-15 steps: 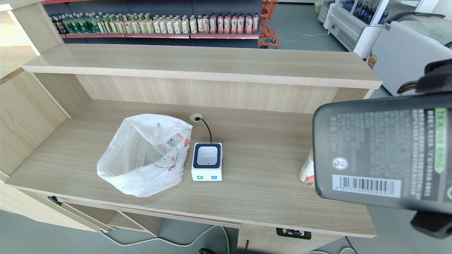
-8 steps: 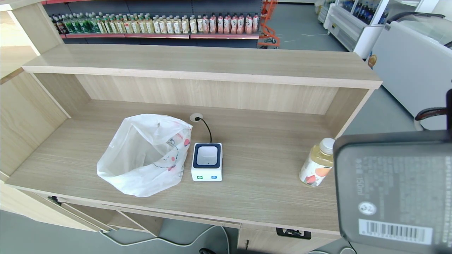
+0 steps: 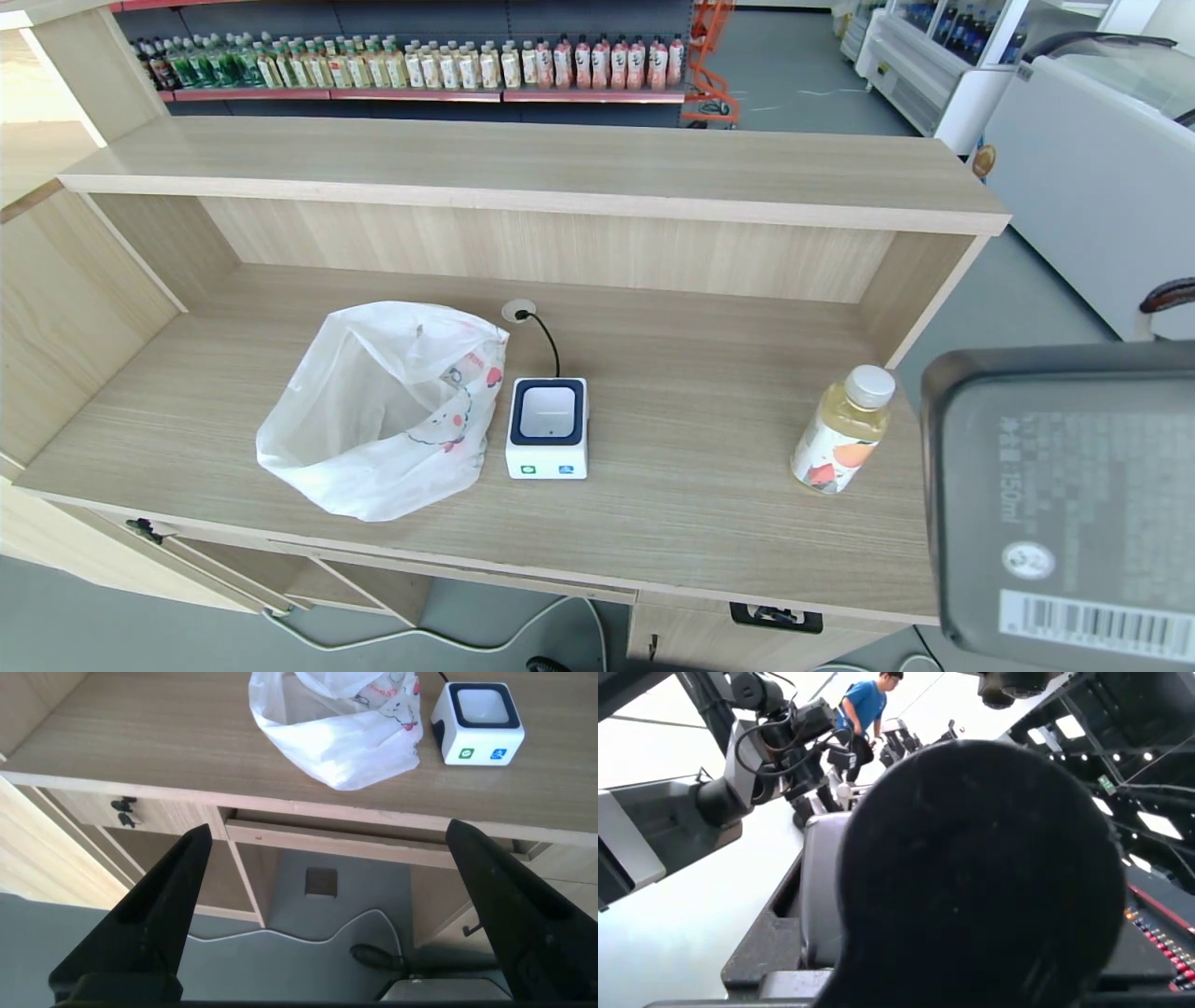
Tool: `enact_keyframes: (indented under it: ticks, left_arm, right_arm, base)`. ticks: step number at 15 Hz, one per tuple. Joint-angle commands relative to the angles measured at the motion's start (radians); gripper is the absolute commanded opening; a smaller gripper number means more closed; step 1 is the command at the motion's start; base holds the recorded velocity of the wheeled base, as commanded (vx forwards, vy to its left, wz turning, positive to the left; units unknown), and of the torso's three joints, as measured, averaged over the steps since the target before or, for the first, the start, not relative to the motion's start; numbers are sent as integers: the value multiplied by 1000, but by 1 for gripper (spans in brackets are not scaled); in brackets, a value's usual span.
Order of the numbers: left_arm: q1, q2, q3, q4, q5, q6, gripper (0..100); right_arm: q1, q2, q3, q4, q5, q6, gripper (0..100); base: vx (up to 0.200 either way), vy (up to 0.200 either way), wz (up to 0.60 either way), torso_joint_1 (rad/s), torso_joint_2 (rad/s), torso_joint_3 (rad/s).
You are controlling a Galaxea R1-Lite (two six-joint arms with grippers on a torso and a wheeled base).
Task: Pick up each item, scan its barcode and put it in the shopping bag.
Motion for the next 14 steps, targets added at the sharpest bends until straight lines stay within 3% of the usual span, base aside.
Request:
enact_keyframes:
  ticks: [1,6,14]
  left_arm:
    - [0,0,0,0,0,0,100]
    - [0,0,0,0,0,0,100]
    - [0,1,0,0,0,0,100]
  right_arm:
    - [-9,-2,9,1,-1,-1,0]
    - [-49,-27,10,171,1,-104,0]
    - [-55,-37,7,184,1,-108,0]
  base:
    - [0,0,0,0,0,0]
    - [0,0,0,0,0,0]
    - [0,0,0,0,0,0]
